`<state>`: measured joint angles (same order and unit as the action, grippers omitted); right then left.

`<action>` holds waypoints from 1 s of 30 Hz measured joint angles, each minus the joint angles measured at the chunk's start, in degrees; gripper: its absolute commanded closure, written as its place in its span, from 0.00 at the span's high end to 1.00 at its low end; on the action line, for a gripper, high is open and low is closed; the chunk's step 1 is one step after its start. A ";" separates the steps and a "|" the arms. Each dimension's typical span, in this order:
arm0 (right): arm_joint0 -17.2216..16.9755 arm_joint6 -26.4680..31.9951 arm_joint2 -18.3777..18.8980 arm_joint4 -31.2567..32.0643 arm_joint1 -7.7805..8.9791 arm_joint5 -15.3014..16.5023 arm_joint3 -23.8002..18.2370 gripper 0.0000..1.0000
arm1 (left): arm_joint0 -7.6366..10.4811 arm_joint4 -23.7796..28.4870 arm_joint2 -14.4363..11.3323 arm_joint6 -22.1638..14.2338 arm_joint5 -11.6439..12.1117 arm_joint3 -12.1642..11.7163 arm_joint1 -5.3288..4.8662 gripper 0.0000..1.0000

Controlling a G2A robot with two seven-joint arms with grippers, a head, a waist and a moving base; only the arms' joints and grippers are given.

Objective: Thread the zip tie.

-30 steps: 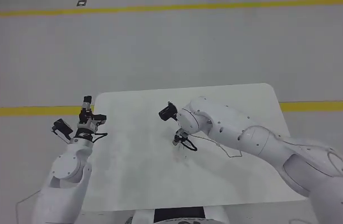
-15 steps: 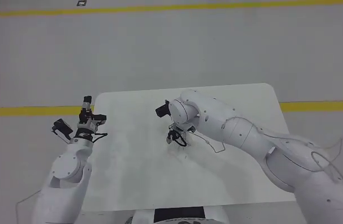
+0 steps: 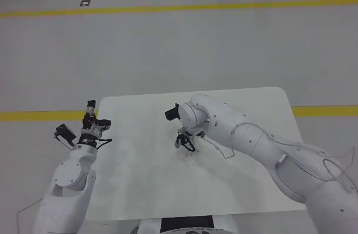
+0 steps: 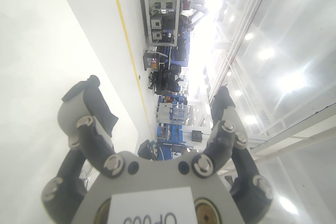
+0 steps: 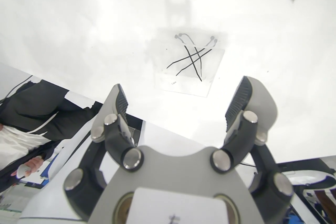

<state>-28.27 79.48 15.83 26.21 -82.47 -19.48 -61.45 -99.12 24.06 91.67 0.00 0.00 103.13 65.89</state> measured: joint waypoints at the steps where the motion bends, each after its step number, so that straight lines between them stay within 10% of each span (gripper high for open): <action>1: -0.34 0.18 0.53 0.49 -0.29 0.00 0.68 1.00 | 0.00 0.00 0.00 0.00 0.00 0.00 0.00 1.00; 14: -1.23 0.16 3.02 10.63 -5.98 0.00 9.08 1.00 | 0.00 0.00 0.00 0.00 0.00 0.00 0.00 1.00; 30: -1.88 0.20 3.78 12.81 -5.29 0.25 6.73 1.00 | 0.00 0.00 0.00 0.00 0.00 0.00 0.00 1.00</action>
<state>-30.15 79.68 19.61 39.03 -87.76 -19.23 -54.72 -99.12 24.06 91.67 0.00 0.00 103.13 65.89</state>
